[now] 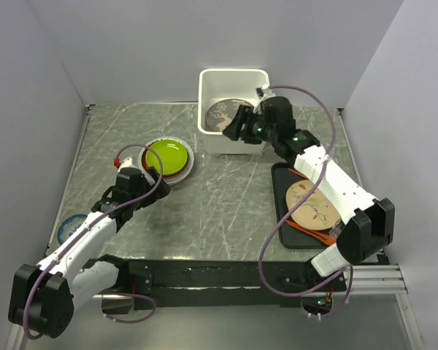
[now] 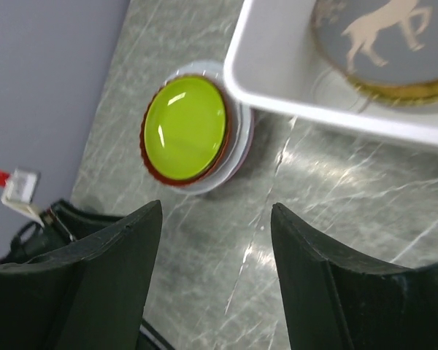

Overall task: Place the plates into the plastic bin on the countertop
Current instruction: Pick up the plate at the center of the board.

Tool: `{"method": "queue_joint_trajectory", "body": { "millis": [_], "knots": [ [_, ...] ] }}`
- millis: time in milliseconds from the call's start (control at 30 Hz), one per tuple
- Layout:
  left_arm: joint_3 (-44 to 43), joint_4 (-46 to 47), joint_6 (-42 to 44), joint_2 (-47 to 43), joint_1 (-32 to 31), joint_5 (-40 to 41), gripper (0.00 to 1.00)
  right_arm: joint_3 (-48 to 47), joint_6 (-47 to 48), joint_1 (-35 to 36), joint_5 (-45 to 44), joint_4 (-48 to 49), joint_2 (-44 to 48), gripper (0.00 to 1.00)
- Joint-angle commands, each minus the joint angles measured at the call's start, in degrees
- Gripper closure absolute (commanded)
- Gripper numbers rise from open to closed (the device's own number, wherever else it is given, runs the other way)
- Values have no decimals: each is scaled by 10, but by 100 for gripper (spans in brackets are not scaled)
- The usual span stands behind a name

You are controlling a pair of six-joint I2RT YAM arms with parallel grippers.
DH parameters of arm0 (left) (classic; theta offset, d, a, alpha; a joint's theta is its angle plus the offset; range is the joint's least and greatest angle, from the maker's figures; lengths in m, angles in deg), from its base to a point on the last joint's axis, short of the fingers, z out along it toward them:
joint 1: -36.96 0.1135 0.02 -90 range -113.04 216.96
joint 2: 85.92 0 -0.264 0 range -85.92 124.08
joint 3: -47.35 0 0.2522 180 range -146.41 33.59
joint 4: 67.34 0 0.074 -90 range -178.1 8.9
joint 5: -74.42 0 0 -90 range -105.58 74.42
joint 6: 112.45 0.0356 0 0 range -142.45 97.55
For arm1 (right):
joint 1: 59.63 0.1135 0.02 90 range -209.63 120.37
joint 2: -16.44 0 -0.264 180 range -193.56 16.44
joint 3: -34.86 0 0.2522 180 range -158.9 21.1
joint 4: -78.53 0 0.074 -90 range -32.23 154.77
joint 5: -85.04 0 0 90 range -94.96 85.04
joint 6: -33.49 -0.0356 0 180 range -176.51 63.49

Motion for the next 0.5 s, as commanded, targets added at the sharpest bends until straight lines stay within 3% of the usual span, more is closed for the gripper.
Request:
{"method": "queue_joint_trajectory", "body": {
  "millis": [0, 367, 467],
  "knots": [
    [-42, 23, 5, 3, -2, 6, 1, 0, -8, 36, -31, 30, -23, 33],
    [-84, 6, 12, 18, 10, 8, 1, -54, -10, 83, -36, 42, -123, 45],
    [-96, 0, 17, 23, 41, -5, 1, -88, -9, 87, -31, 38, -161, 47]
  ]
}}
